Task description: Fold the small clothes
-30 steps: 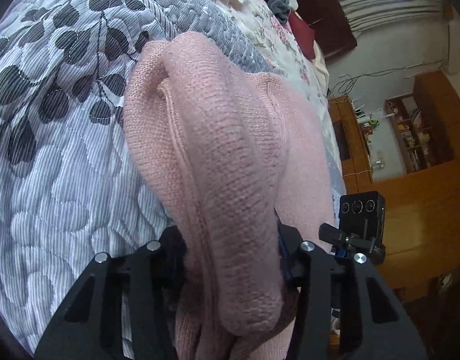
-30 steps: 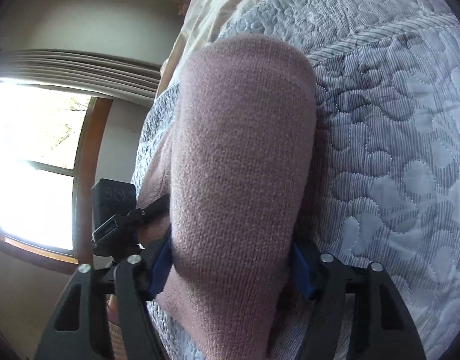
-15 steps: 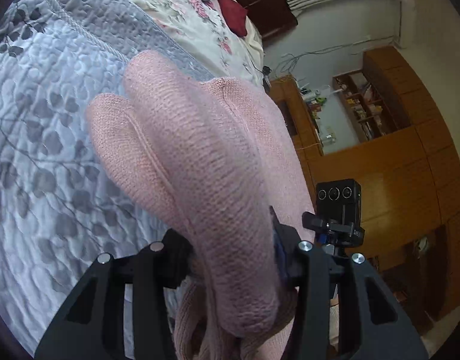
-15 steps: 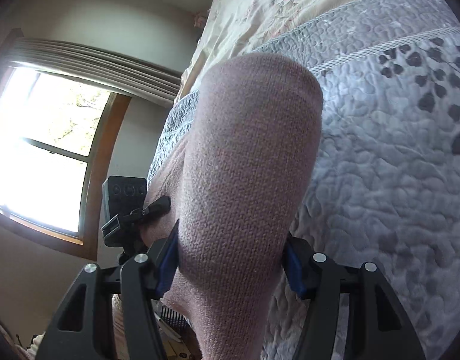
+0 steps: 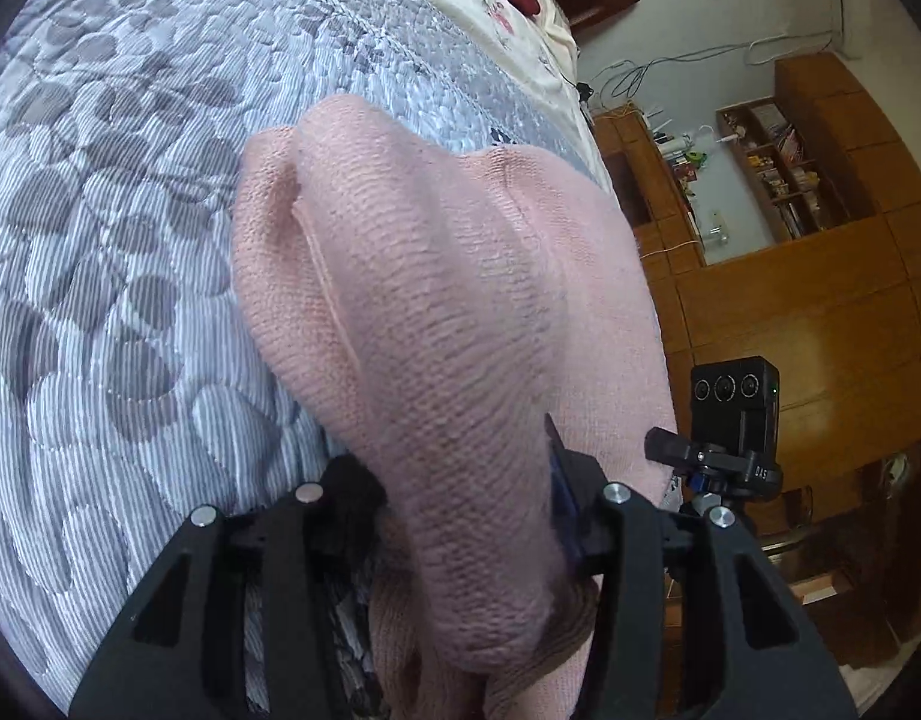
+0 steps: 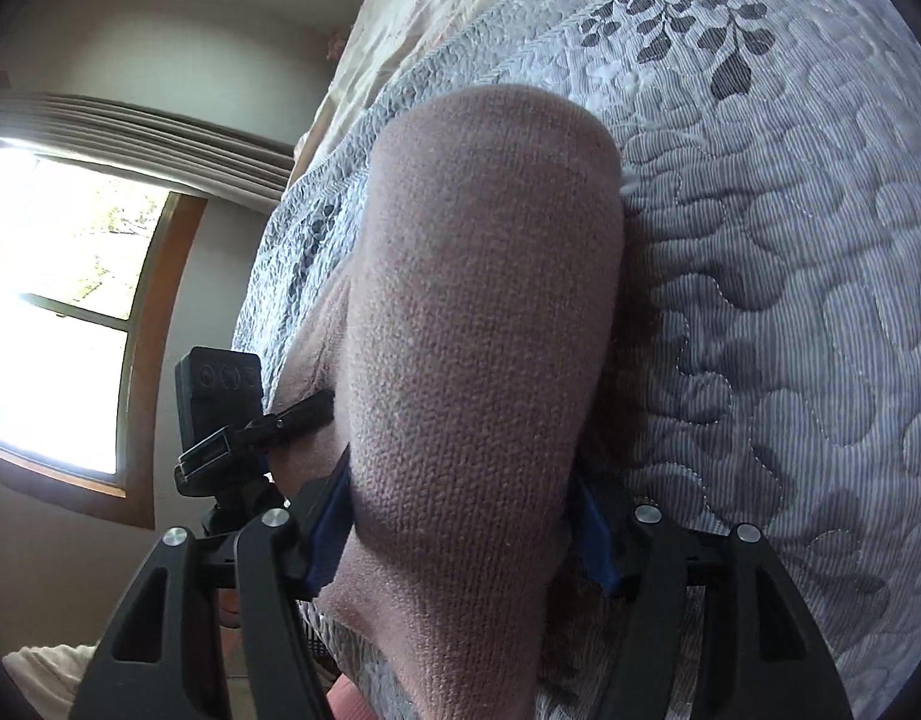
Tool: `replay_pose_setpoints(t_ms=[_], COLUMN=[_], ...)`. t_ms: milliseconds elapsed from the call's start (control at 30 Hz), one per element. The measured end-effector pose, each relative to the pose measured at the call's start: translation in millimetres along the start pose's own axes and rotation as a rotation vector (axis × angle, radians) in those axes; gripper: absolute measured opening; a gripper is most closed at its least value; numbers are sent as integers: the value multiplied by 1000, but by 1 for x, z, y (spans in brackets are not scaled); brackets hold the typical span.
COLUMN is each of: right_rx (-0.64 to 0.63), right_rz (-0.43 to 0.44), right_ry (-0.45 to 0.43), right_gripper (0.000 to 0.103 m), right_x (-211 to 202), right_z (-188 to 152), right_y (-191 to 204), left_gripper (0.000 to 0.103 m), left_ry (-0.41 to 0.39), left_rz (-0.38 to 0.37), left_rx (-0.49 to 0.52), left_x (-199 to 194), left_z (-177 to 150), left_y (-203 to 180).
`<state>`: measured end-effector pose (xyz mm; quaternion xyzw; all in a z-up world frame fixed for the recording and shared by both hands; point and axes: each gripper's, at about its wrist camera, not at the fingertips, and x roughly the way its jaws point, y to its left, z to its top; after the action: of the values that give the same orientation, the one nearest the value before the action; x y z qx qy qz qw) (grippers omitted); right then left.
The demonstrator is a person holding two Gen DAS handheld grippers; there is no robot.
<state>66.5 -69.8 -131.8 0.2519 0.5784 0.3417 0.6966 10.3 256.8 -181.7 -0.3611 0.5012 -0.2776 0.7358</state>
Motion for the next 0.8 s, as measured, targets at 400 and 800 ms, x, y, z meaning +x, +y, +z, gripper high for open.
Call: replay_pose_setpoints(t_ms=[400, 800], right_rx=[14, 78], right_rz=[-72, -71], right_ry=[22, 77], right_gripper=[83, 44], right_x=[-22, -29], right_z=[-37, -92], right_y=[7, -3], left_gripper=[63, 62], left_ry=[-54, -63], left_rz=[279, 468], left_rx=[71, 290], left_x=[-36, -35], left_z=[-17, -74], left_y=[-33, -93])
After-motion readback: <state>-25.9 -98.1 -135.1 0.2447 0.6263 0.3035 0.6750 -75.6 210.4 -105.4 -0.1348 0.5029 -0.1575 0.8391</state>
